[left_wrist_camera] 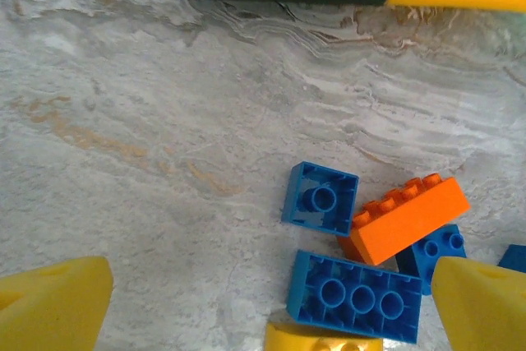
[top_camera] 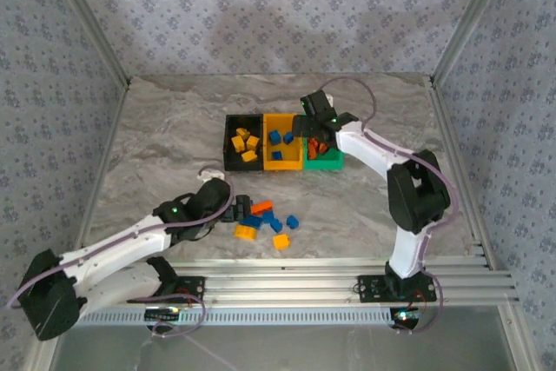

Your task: Sort the legos into containers by color

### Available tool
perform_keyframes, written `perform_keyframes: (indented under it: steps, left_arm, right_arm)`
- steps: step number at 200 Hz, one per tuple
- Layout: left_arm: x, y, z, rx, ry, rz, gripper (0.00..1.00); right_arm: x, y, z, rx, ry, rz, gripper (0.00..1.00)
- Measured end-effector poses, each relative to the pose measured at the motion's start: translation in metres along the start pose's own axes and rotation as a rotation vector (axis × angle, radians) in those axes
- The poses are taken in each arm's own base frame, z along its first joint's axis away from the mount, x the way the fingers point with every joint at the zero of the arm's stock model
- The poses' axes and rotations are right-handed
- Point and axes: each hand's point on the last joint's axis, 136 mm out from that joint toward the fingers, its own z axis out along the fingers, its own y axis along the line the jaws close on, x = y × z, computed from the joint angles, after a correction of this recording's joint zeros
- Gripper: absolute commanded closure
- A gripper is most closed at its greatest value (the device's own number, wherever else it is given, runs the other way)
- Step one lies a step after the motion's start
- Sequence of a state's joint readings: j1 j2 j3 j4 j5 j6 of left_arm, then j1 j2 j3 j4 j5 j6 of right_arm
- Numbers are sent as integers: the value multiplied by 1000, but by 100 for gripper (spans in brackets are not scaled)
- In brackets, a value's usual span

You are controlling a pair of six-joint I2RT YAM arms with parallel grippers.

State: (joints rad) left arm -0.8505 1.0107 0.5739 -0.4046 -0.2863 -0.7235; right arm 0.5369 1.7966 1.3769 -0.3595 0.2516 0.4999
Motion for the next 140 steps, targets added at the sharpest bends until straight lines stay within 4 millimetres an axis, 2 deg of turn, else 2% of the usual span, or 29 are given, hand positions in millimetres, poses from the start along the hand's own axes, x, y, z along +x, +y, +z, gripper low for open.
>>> perform_keyframes:
  steps: [36,50,76,100,140]
  left_arm:
    - [-4,-22,36,-11,57,59,10]
    - [-4,-27,52,-19,73,73,13]
    - [-1,-30,74,-35,107,94,23]
    - [3,-30,82,-48,124,102,28]
    - [7,-21,83,-70,127,85,38]
  right_arm:
    - [11,17,-53,-88,-70,-29,10]
    - [19,16,-64,-109,-85,-34,10]
    - [40,7,-73,-115,-74,-45,10]
    - [54,0,-82,-121,-70,-50,10]
    - [59,-7,-102,-145,-106,-40,10]
